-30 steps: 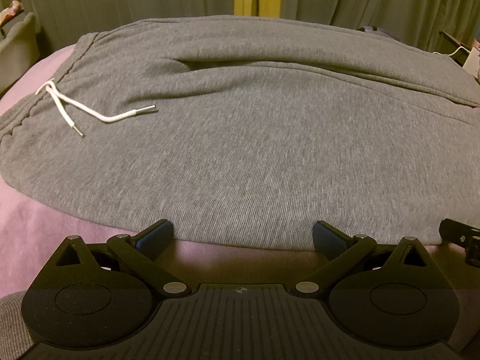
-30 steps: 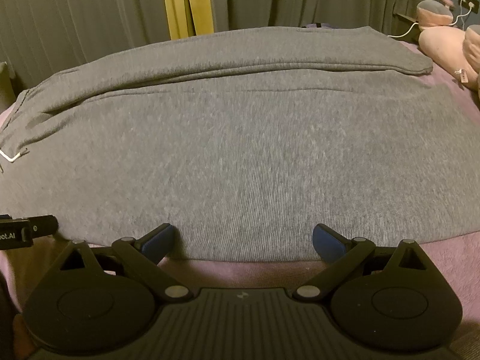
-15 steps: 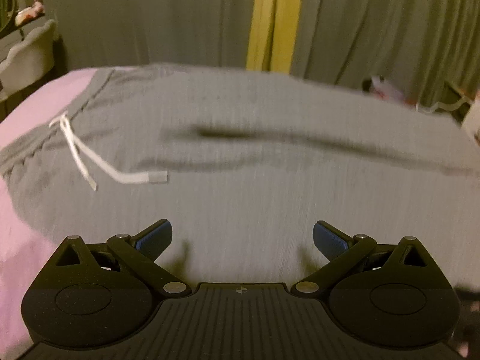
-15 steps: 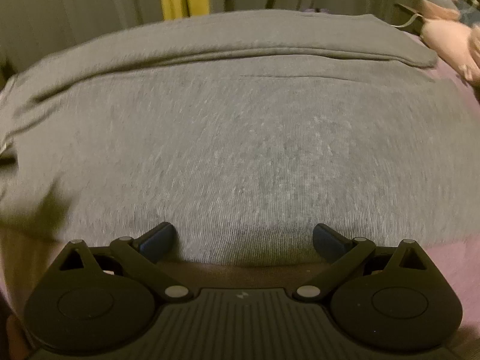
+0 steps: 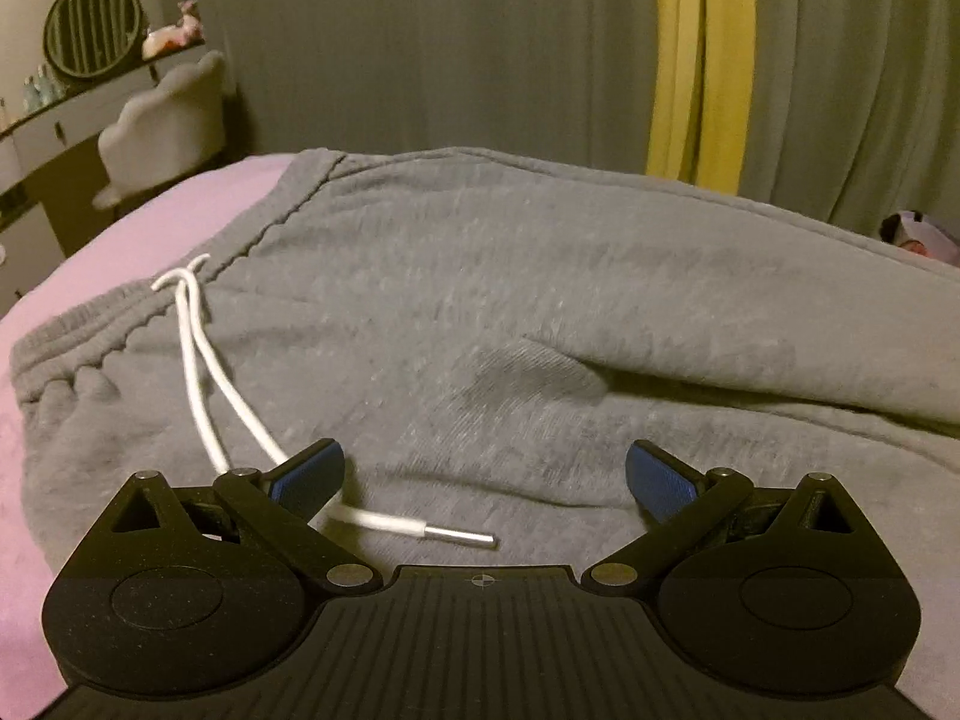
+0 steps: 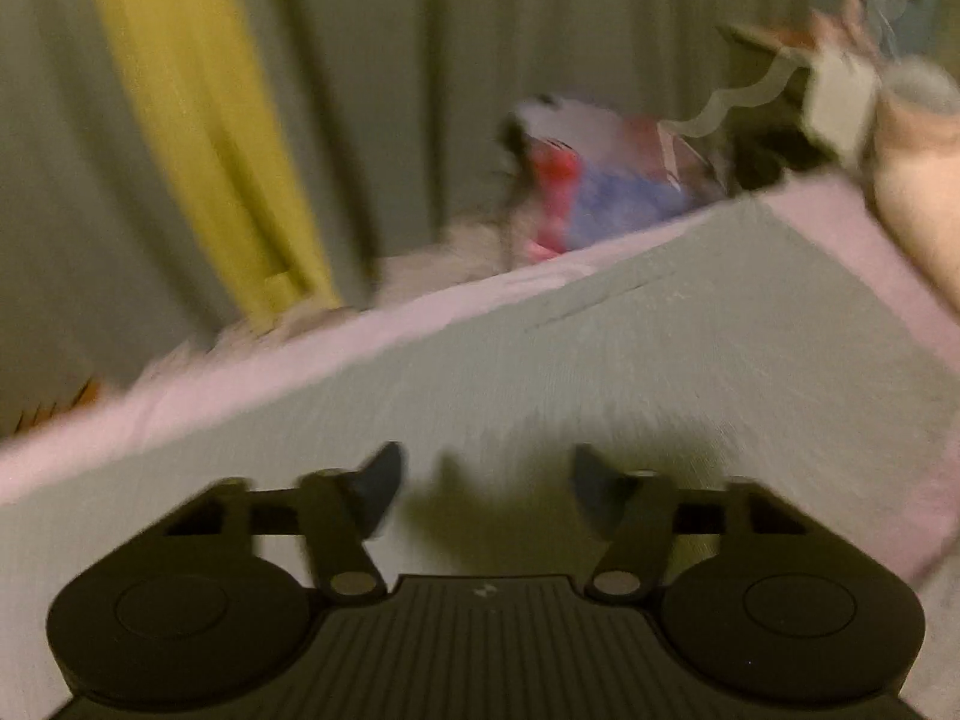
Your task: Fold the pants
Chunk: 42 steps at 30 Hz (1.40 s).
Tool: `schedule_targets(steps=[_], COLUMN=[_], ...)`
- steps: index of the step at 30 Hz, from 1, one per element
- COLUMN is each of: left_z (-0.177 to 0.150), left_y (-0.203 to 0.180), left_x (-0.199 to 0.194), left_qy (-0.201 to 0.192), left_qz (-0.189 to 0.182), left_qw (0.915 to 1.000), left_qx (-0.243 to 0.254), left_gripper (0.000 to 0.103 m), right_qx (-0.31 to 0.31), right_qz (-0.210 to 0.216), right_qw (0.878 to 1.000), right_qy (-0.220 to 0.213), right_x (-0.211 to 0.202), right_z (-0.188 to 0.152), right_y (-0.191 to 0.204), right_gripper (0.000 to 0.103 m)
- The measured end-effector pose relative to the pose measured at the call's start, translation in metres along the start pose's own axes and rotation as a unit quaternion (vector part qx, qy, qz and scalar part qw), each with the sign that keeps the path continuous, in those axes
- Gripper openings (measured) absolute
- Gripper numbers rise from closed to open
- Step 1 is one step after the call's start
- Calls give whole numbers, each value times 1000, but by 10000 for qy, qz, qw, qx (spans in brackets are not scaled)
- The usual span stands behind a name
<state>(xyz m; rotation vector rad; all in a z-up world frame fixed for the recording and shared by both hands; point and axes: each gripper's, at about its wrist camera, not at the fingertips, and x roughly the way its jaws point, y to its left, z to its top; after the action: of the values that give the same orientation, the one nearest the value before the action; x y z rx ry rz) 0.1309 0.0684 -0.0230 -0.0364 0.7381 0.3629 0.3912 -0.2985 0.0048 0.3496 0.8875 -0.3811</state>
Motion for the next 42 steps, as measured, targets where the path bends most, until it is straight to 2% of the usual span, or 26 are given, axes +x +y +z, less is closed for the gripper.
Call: schedule_targets(steps=[2,7,9,12,15,17,18,20,21,22,24,27,30,33,35,37,39,41,42], left_z=[-2,-13,-16,-16,-15,-17,-18,-20,-21,-21,-21,-20,-17,-15,-16,-16,-16,-16,-15], left_y=[-4,-15,-18,-16,-12,-10,-10,-11,-11,-10,-9,-7,-2,-2,-2,-1,-1,-2,-2], left_x=[6,6,5,9,9,9,9,9,9,9,10,11,11,7,3,-2,-7,-14,-17], left_qy=[-43,-434,-520,-516,-430,-429,-458,-514,-532,-543,-552,-536,-455,-393,-377,-357,-384,-474,-503], left_qz=[17,166,214,190,149,149,149,161,153,133,100,34,-75,-80,-50,-36,18,78,75], left_qw=[10000,9984,9978,9983,9989,9988,9986,9984,9983,9983,9982,9982,9982,9985,9985,9985,9987,9984,9983], left_qx=[80,316,349,188,-76,-202,-207,-180,-173,-184,-210,-264,-388,-369,-399,-403,-346,-294,-279], left_gripper=[103,103,103,103,103,103,103,103,103,103,103,103,103,103,103,103,103,103,103], right_qx=[132,668,789,722,952,667,580,401,417,512,577,636,820,1032,1073,1146,1194,1235,1238], right_qz=[-299,-551,-580,-746,-669,-779,-809,-930,-858,-704,-280,483,941,893,583,364,337,442,512], right_qw=[9995,9961,9952,9945,9932,9947,9950,9949,9954,9962,9978,9942,9875,9863,9908,9925,9914,9876,9851], right_qy=[32,141,75,105,51,98,43,12,-1,-17,-184,-718,-965,-925,-578,-203,-412,-865,-1076], right_x=[31,77,84,94,91,97,96,90,83,75,49,-17,-80,-125,-131,-128,-135,-146,-147], right_z=[20,44,44,46,48,44,42,41,42,43,41,17,-37,-114,-159,-185,-187,-175,-169], right_y=[8,14,12,16,12,12,14,14,10,4,-10,-45,-82,-114,-130,-148,-155,-156,-156], right_gripper=[47,48,51,53,56,54,50,27,10,2,2,2,2,1,0,0,4,6,11])
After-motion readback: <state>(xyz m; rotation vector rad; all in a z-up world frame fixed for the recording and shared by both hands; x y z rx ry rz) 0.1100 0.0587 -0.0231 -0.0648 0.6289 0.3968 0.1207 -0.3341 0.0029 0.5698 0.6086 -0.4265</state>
